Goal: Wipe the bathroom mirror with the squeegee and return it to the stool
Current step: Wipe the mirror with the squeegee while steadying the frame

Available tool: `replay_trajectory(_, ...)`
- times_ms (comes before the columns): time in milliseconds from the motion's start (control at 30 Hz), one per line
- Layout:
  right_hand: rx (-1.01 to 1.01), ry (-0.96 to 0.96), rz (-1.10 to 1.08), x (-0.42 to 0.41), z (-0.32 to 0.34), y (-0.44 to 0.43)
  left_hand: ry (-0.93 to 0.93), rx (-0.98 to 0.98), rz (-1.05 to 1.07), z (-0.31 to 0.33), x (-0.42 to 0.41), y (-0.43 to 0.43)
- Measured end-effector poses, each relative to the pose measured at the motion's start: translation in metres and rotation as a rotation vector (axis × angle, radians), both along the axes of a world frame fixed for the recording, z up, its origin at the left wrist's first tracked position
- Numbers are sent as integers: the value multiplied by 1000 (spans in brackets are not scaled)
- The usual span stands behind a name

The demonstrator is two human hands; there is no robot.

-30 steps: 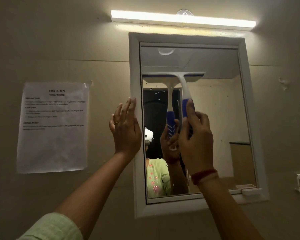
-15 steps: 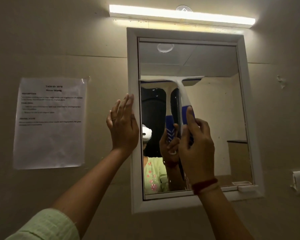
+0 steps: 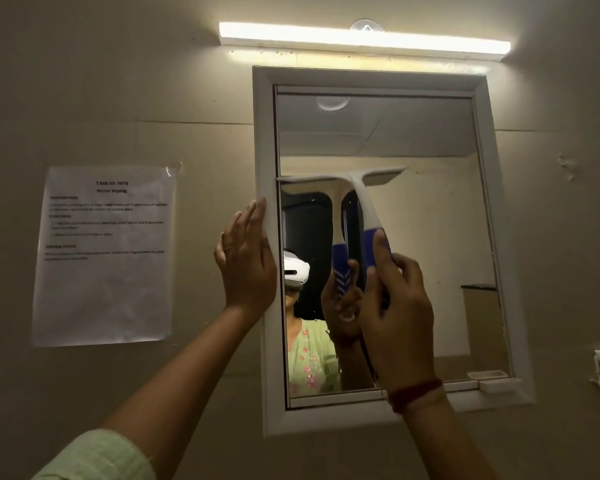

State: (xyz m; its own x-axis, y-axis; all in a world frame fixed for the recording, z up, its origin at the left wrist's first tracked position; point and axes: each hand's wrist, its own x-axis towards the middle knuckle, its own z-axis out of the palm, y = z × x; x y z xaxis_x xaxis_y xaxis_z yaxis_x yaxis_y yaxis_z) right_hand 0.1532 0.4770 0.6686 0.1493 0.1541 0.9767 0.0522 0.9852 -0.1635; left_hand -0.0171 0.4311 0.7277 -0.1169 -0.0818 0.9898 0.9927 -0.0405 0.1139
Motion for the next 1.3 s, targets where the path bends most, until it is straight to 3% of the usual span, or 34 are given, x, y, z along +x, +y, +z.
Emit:
replay_trajectory(133, -34, 19, 19, -5, 23, -4, -14, -8, 15, 0, 0, 0)
replay_trajectory(333, -62, -12, 23, -7, -35, -6, -10, -8, -2, 0, 2, -2)
replay_trajectory(533, -19, 46, 15, -7, 5, -4, -13, -5, 0, -1, 1, -1)
replay_trajectory(767, -61, -14, 22, -9, -52, -6, -19, -9, -6, -1, 0, -1)
replay_trajectory(967, -7, 38, 8, -9, -9, 1, -22, 4, -15, -1, 0, -1)
replay_trajectory(1167, -58, -23, 36, -12, -61, -2, -21, 5, -21, -1, 1, -1)
replay_trajectory(1300, -25, 14, 36, -8, -42, -3, -20, 12, -31, -1, 0, 0)
